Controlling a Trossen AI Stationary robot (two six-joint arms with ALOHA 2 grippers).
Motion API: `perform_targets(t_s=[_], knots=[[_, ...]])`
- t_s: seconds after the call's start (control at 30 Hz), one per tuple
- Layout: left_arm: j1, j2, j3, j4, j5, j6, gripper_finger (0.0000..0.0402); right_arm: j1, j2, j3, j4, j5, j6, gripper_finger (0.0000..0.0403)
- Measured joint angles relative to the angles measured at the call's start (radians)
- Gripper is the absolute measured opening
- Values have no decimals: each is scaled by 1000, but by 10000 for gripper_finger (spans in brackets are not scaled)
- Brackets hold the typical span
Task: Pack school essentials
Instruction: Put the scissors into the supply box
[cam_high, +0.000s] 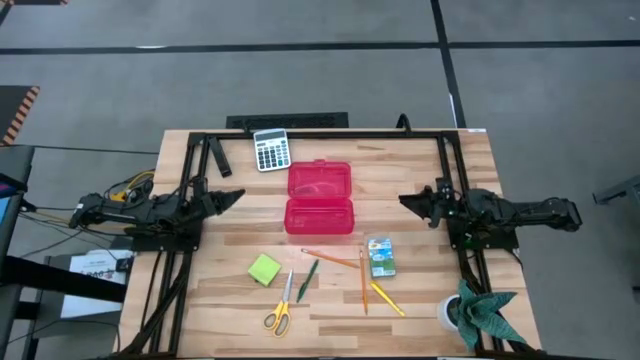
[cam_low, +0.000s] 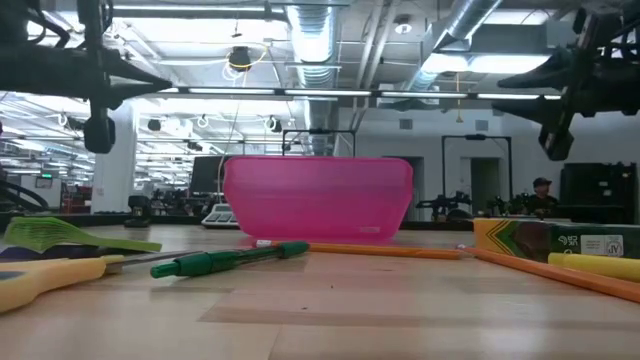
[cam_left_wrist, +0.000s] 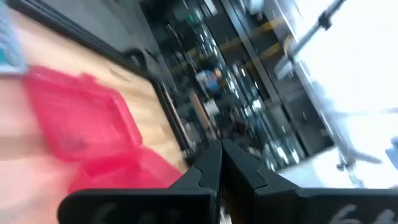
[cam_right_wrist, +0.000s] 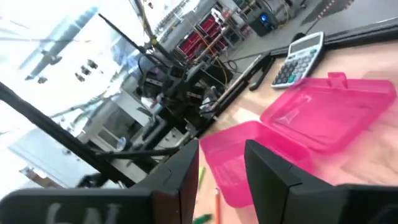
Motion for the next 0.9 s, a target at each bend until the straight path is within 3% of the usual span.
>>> perform_targets(t_s=[0.07,0.2,0.47,0.6,0.77,0.9], knots=[[1,0,0,18,-87,1,0,-4,0,0,17,3,36,145],[0,0,0,50,-110,7,10,-9,0,1,16,3,116,144],[0,0,8,378,38,135,112,-8,0,2,14,2,125,139],[0,24,97,383,124,172,172,-9,0,2,29,34,183,142],[-16,228,312,256,249,180,231,-9,0,5,227,43,134,157],[-48,488,588,-52,425,140,248,-4,9,101,222,42,6,184]])
